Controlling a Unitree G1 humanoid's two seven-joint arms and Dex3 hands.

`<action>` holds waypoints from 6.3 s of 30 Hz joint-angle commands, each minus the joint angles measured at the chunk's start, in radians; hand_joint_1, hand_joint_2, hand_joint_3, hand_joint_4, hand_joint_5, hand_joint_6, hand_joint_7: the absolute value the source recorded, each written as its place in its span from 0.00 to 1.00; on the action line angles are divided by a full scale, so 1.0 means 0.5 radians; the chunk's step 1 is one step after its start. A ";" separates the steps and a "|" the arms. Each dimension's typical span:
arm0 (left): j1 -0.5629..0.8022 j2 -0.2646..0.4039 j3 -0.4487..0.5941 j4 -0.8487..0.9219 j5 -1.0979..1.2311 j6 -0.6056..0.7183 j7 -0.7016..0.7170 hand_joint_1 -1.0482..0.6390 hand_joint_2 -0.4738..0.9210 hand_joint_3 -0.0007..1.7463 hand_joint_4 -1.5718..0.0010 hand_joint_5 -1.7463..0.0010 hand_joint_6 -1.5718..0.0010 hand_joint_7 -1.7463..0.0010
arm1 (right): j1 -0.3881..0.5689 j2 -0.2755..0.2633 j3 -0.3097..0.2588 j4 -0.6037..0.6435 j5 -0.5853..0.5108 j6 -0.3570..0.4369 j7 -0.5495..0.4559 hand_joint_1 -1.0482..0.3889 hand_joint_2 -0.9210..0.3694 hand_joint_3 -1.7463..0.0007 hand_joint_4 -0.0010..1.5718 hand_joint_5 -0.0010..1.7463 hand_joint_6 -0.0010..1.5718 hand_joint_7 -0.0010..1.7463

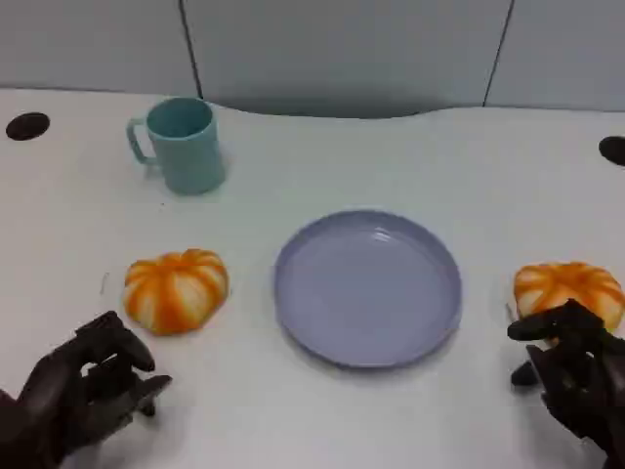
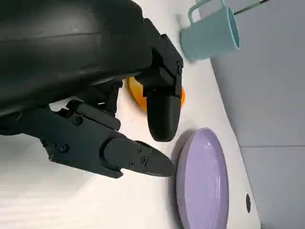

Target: Grasp the bread from the table and place it into the plate.

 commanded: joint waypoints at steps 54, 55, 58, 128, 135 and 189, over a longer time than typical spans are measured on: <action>-0.827 0.734 -0.999 -0.520 2.028 0.695 0.346 0.15 0.92 0.00 1.00 1.00 1.00 1.00 | 0.051 0.071 0.063 -0.109 0.010 0.064 -0.055 0.58 0.00 0.75 0.31 0.88 0.27 0.77; -0.862 0.719 -1.024 -0.470 2.025 0.710 0.340 0.16 0.92 0.00 1.00 1.00 1.00 1.00 | 0.052 0.073 0.063 -0.113 0.010 0.069 -0.055 0.58 0.00 0.75 0.31 0.88 0.27 0.77; -0.975 0.655 -1.087 -0.270 2.017 0.734 0.395 0.19 0.91 0.00 1.00 1.00 1.00 1.00 | 0.049 0.076 0.061 -0.115 0.016 0.064 -0.051 0.57 0.00 0.75 0.31 0.88 0.27 0.77; -1.651 0.200 -1.187 0.776 1.555 -0.286 1.384 0.59 0.96 0.02 0.45 0.00 0.61 0.00 | 0.072 0.081 0.053 -0.098 -0.004 0.018 -0.069 0.58 0.00 0.75 0.31 0.87 0.27 0.77; -1.740 -0.018 -1.301 0.810 1.640 -0.217 1.297 0.57 0.98 0.03 0.44 0.00 0.60 0.00 | 0.100 0.073 0.048 -0.118 0.011 0.006 -0.053 0.59 0.00 0.75 0.31 0.87 0.27 0.78; -1.610 0.356 -1.261 0.588 1.417 -0.420 0.933 0.11 1.00 0.09 1.00 1.00 0.97 0.99 | 0.146 0.080 0.040 -0.171 -0.010 0.005 -0.038 0.57 0.00 0.74 0.31 0.88 0.26 0.79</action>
